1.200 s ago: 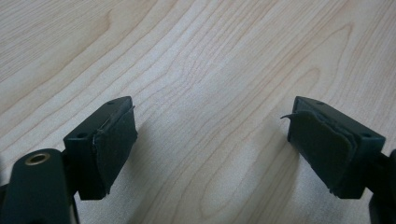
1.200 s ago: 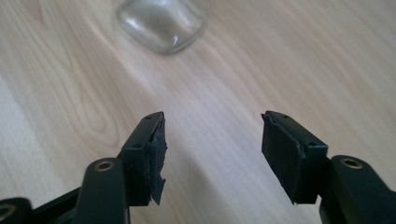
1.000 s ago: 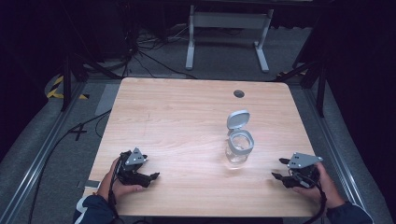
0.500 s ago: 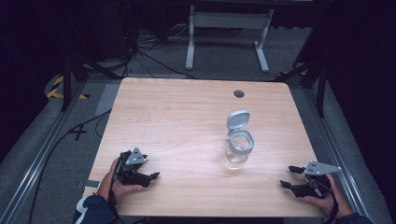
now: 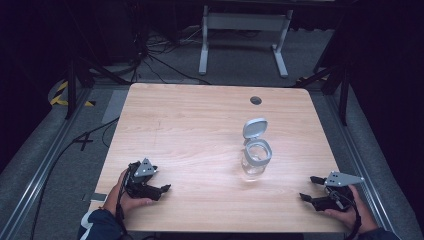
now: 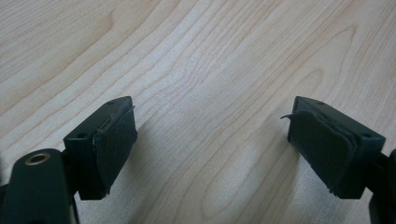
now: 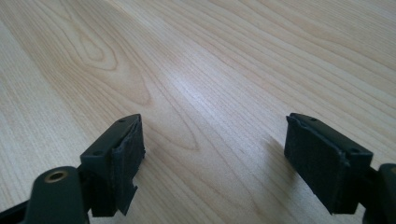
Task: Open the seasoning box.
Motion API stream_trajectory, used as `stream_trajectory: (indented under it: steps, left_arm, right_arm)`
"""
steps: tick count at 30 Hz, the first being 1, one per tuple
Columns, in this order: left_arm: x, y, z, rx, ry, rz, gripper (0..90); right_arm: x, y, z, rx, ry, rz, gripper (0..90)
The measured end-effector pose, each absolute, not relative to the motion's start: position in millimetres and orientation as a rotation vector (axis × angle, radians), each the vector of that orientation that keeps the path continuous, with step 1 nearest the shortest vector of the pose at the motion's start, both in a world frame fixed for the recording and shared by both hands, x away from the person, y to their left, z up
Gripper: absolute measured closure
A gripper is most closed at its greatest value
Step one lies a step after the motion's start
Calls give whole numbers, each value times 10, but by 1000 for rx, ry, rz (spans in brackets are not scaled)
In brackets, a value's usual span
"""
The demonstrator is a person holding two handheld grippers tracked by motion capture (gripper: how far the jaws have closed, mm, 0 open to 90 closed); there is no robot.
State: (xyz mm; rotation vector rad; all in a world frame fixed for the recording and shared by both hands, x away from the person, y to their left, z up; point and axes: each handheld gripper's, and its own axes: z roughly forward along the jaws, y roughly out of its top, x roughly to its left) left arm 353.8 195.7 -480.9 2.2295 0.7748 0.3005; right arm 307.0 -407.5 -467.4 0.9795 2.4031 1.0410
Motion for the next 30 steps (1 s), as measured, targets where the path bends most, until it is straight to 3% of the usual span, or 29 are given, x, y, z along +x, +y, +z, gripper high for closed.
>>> stream_trajectory:
  steps: [30]
  left_arm:
    - [3542, 1952, -4807, 2230, 789, 321, 150]
  right_arm:
    - [3092, -4073, -4676, 976, 2410, 1043, 194]
